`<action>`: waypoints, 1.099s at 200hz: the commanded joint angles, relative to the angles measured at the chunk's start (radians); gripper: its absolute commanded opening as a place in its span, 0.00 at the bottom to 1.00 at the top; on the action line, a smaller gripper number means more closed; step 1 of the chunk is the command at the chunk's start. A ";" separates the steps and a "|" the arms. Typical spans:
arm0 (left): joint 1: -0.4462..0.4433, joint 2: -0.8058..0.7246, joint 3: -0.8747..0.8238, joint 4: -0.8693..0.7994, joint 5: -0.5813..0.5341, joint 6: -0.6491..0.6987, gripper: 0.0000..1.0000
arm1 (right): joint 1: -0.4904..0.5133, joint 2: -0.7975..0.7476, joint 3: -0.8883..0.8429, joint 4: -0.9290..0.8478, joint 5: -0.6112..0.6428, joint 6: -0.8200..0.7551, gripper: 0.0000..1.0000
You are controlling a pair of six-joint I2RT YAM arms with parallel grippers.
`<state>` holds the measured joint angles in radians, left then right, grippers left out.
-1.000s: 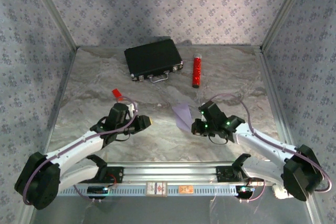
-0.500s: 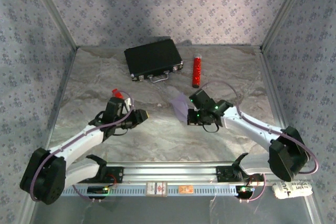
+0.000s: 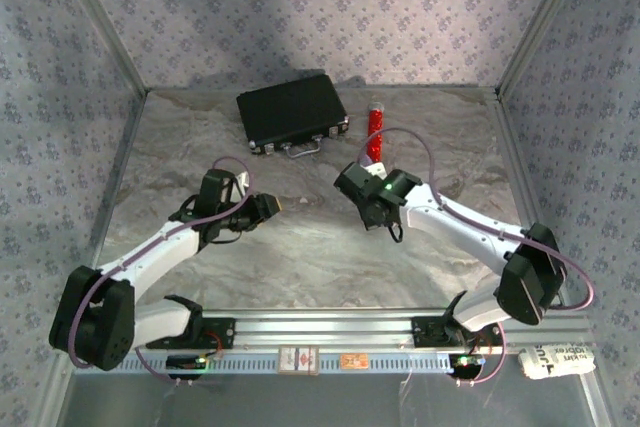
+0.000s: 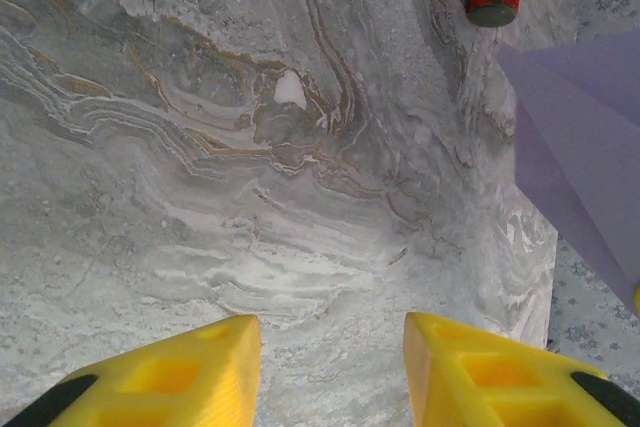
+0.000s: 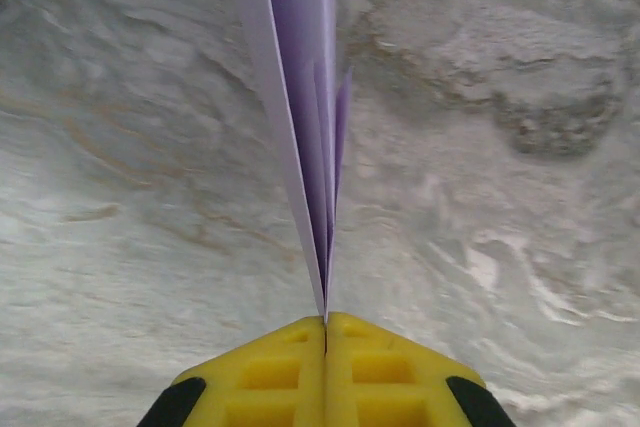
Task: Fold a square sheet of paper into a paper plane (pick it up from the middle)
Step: Turn over the paper at the center of the table.
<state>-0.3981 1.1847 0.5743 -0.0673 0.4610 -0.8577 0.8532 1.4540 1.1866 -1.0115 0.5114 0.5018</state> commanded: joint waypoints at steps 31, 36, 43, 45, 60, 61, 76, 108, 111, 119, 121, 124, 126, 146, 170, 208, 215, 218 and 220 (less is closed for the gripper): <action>0.012 -0.043 -0.022 -0.050 0.037 0.012 0.43 | 0.105 0.046 0.015 -0.098 0.171 0.036 0.03; 0.015 -0.045 -0.022 -0.055 0.039 0.015 0.42 | 0.115 0.052 -0.002 -0.096 0.170 0.039 0.03; 0.019 -0.049 -0.023 -0.055 0.045 0.013 0.43 | 0.128 0.061 -0.022 -0.097 0.169 0.049 0.03; 0.020 -0.050 -0.024 -0.054 0.046 0.012 0.42 | 0.131 0.065 -0.023 -0.099 0.169 0.052 0.03; 0.022 -0.065 -0.027 -0.050 0.044 0.000 0.42 | 0.152 0.084 -0.030 -0.110 0.164 0.072 0.04; 0.022 -0.066 -0.027 -0.049 0.044 -0.001 0.42 | 0.153 0.086 -0.030 -0.110 0.164 0.072 0.04; 0.022 -0.079 -0.039 -0.038 0.042 -0.016 0.43 | 0.176 0.101 -0.037 -0.107 0.157 0.071 0.04; 0.025 -0.103 -0.054 -0.053 0.030 -0.015 0.43 | 0.215 0.147 -0.026 -0.099 0.125 0.060 0.04; 0.025 -0.104 -0.055 -0.052 0.029 -0.016 0.43 | 0.218 0.150 -0.023 -0.097 0.121 0.060 0.04; 0.027 -0.108 -0.057 -0.052 0.023 -0.018 0.43 | 0.224 0.162 -0.022 -0.088 0.105 0.057 0.05; 0.028 -0.107 -0.057 -0.052 0.022 -0.019 0.43 | 0.226 0.165 -0.021 -0.086 0.102 0.057 0.05; 0.028 -0.108 -0.057 -0.053 0.023 -0.020 0.43 | 0.229 0.168 -0.019 -0.083 0.093 0.057 0.05; 0.030 -0.107 -0.057 -0.053 0.022 -0.020 0.43 | 0.230 0.171 -0.018 -0.081 0.086 0.055 0.06; 0.034 -0.109 -0.048 -0.057 0.021 -0.020 0.43 | 0.246 0.187 -0.016 -0.036 0.026 0.042 0.09; 0.038 -0.109 -0.047 -0.058 0.021 -0.021 0.43 | 0.257 0.200 -0.026 0.034 -0.047 0.018 0.11; 0.041 -0.105 -0.060 -0.057 0.017 -0.021 0.43 | 0.262 0.233 -0.018 0.086 -0.110 -0.011 0.16; 0.042 -0.102 -0.062 -0.054 0.018 -0.021 0.43 | 0.262 0.239 -0.012 0.091 -0.121 -0.015 0.17; 0.042 -0.100 -0.062 -0.053 0.018 -0.021 0.43 | 0.261 0.240 -0.010 0.094 -0.126 -0.019 0.18; 0.042 -0.099 -0.062 -0.052 0.018 -0.022 0.43 | 0.262 0.240 -0.010 0.097 -0.131 -0.021 0.19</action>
<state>-0.3664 1.0935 0.5262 -0.1123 0.4824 -0.8757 1.1091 1.6638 1.1591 -0.9421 0.4397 0.5064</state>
